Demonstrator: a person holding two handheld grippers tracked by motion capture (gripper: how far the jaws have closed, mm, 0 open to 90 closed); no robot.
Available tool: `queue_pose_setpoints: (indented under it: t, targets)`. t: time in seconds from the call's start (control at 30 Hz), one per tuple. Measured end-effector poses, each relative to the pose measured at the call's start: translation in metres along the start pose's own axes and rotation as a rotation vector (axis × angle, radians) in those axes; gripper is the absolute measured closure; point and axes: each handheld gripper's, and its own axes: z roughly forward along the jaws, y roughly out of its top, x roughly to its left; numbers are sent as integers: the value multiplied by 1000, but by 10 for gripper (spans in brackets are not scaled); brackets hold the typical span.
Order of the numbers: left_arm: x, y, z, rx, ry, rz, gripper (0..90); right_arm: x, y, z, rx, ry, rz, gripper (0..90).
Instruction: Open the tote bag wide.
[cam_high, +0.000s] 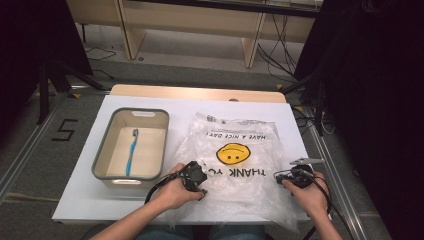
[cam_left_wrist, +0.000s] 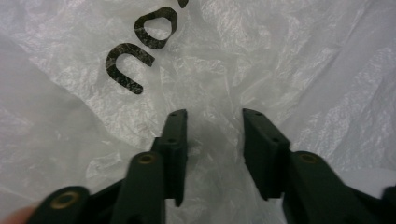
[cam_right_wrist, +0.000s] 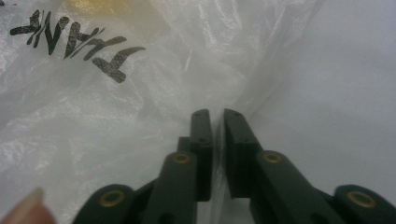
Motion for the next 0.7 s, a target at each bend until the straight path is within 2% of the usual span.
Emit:
queue_pose_setpoints:
  t: [0.13, 0.2, 0.37, 0.4, 0.47, 0.57, 0.7]
  targets:
    - [2, 3, 1, 9, 36, 40, 824, 2, 2, -3, -16, -14, 13, 900]
    - [4, 6, 2, 15, 73, 58, 880, 2, 2, -5, -33, -18, 26, 900]
    - [11, 14, 4, 3, 125, 68, 894, 1, 2, -13, -91, -30, 76, 900]
    - [11, 14, 4, 3, 125, 68, 894, 1, 1, -15, -105, -33, 84, 900]
    - [17, 23, 4, -17, 181, 81, 894, 1, 0, -18, -119, -35, 99, 900]
    - [26, 34, 6, -46, 231, 83, 894, 2, -3, -21, -131, -38, 114, 900]
    - [35, 42, 9, -73, 259, 71, 893, 5, -5, -23, -137, -36, 122, 900]
